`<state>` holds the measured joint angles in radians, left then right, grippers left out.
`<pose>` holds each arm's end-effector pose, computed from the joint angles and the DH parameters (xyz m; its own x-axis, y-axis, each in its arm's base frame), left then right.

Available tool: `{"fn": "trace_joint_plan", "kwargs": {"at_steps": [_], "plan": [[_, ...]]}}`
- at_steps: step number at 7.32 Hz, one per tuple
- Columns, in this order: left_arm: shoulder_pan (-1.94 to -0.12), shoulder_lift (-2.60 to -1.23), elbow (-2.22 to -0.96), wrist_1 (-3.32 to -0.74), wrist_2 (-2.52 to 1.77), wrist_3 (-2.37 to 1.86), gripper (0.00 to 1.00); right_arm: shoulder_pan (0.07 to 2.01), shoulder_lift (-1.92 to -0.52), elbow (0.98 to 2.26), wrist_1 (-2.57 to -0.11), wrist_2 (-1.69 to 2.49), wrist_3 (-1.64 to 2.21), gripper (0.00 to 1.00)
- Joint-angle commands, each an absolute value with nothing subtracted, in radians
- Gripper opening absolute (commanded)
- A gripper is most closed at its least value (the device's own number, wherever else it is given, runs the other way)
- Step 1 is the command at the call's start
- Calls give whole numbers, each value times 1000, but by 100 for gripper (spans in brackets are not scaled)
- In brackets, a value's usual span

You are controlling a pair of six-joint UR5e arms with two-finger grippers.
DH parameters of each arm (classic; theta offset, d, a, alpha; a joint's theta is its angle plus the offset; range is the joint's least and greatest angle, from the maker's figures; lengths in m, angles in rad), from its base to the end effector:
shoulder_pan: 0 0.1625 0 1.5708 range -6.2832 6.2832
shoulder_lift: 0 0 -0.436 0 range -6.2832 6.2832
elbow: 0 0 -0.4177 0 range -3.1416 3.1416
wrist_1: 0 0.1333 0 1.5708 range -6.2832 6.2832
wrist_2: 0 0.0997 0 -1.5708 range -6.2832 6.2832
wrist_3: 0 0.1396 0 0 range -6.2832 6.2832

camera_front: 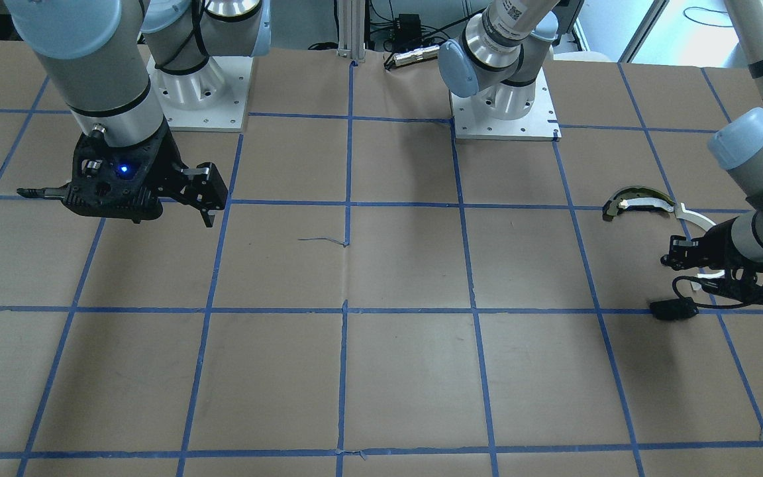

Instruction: Place bearing gear from tray to pile

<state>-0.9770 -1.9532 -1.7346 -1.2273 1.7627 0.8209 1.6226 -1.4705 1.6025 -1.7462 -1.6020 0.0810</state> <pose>0.2415 -0.5484 0.1957 -0.9702 0.2414 0.0200 0.2375 0.9320 0.2739 0.1579 -0.5559 0.4063 -0.9992 0.0305 0.0276 0.0292 0.9985 -0.0458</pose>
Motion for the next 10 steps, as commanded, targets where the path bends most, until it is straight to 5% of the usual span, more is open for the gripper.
{"fn": "trace_joint_plan", "kwargs": {"at_steps": [1,10], "plan": [[-956,-1996,-1788,-1139,1759,827,0,1623,-1468,1605,-1747,-1605,80,100],[-882,-2010,-1827,-1176,1773,831,0,1623,-1463,1606,-1747,-1601,81,100]]}}
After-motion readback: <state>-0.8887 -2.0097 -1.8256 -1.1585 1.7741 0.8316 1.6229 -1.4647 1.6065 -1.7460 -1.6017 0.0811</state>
